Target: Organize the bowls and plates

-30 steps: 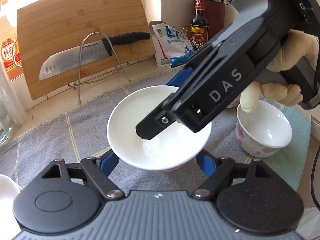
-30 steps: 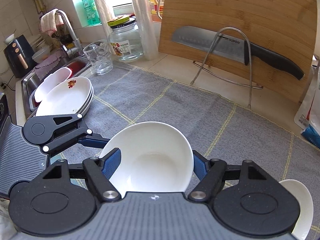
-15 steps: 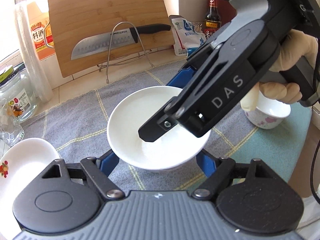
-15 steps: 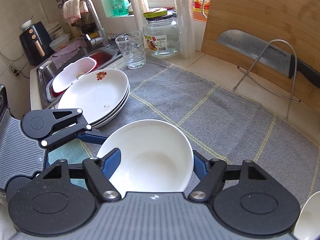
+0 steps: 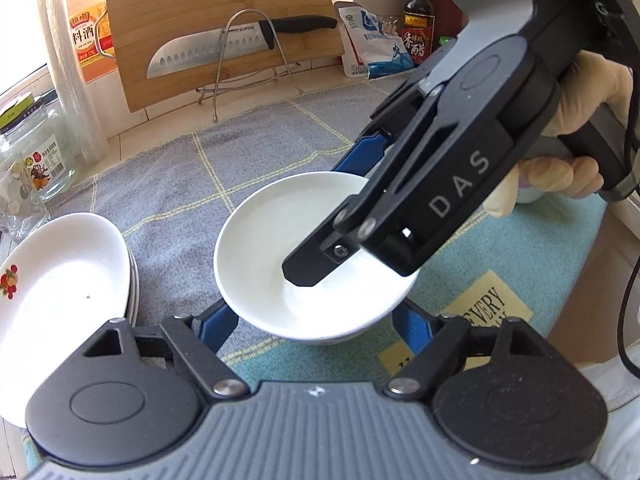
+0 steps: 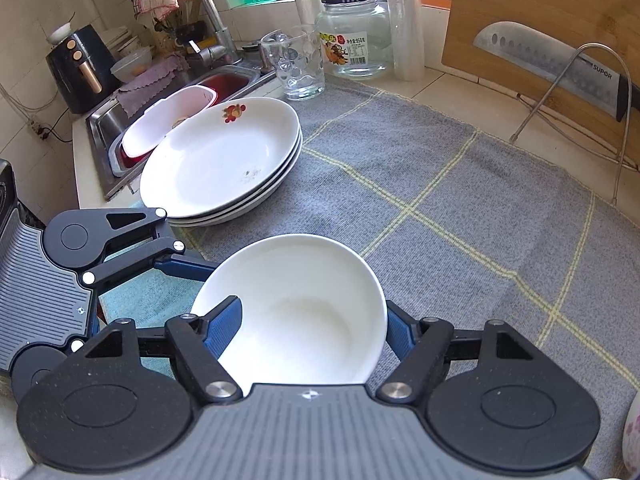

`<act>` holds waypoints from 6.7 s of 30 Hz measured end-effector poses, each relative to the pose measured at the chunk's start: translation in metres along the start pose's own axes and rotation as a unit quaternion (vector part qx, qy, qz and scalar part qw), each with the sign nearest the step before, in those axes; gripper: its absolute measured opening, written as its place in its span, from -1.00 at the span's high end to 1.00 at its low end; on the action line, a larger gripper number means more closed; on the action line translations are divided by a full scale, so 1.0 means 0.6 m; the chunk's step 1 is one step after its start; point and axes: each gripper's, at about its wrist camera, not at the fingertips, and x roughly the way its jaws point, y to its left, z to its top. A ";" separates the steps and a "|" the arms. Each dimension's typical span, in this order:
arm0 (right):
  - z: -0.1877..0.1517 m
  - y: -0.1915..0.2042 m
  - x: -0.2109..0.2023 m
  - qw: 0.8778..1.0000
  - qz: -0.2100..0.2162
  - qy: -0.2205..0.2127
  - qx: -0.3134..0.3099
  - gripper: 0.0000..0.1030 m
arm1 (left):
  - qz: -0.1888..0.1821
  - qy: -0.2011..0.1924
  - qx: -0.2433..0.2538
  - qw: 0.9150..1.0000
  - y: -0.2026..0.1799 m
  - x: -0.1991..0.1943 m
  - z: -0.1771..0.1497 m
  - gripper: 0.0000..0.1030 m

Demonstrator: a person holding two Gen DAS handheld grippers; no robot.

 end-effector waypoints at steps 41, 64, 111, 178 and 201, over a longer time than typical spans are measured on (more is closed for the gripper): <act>-0.006 0.016 -0.007 0.999 -0.028 -0.025 0.016 -0.95 | -0.033 -0.005 0.027 0.999 0.001 -0.015 -0.017 -0.78; -0.053 0.038 -0.116 0.971 -0.167 -0.142 0.091 -1.00 | -0.099 -0.090 0.111 0.985 -0.015 -0.112 0.018 -0.86; -0.258 -0.244 -0.211 0.985 -0.078 -0.070 0.135 -0.52 | -0.037 -0.095 0.100 0.990 -0.317 0.141 0.118 -0.71; -0.010 0.014 -0.083 0.997 0.035 -0.069 -0.015 -0.51 | 0.076 -0.070 -0.033 0.994 -0.075 -0.068 0.008 -0.70; -0.007 0.018 -0.034 0.999 0.019 -0.037 -0.003 -0.51 | 0.043 -0.040 -0.051 0.997 -0.042 -0.040 -0.001 -0.70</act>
